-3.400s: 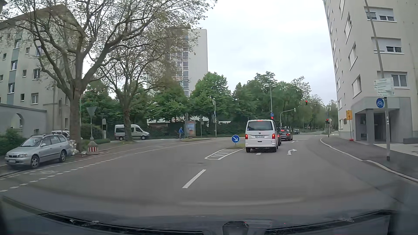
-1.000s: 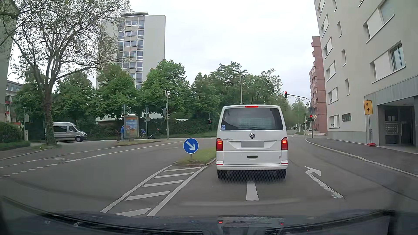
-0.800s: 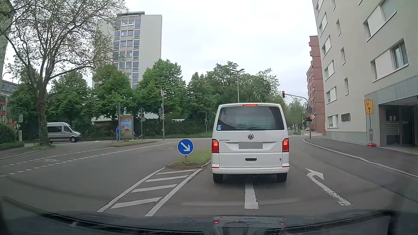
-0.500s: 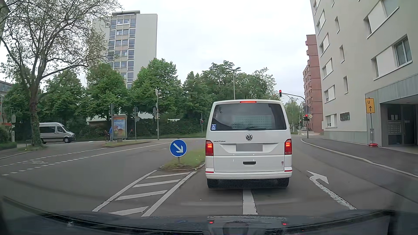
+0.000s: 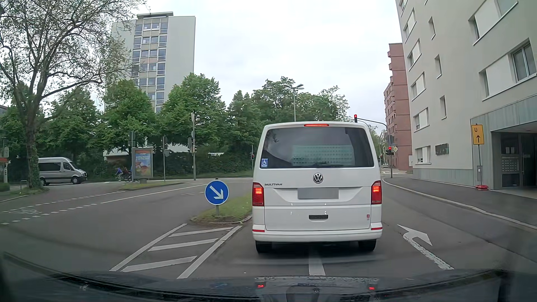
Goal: Follow the waypoints while adhering to traffic rules and regulations
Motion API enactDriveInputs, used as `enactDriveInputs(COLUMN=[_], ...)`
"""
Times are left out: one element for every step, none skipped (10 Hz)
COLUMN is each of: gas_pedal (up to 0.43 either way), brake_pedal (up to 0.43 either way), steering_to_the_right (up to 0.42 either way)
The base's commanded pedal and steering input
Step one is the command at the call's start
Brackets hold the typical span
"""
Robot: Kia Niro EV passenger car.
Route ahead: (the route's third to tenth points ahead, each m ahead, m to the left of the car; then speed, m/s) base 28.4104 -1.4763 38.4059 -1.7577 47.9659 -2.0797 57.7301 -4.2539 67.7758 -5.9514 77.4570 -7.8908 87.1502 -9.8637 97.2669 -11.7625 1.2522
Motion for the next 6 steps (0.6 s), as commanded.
enactDriveInputs(gas_pedal=[0.000,0.000,0.000,0.000,0.000,0.000], brake_pedal=[0.226,0.226,0.232,0.232,0.232,0.226], steering_to_the_right=[0.088,0.083,0.077,0.069,0.063,0.062])
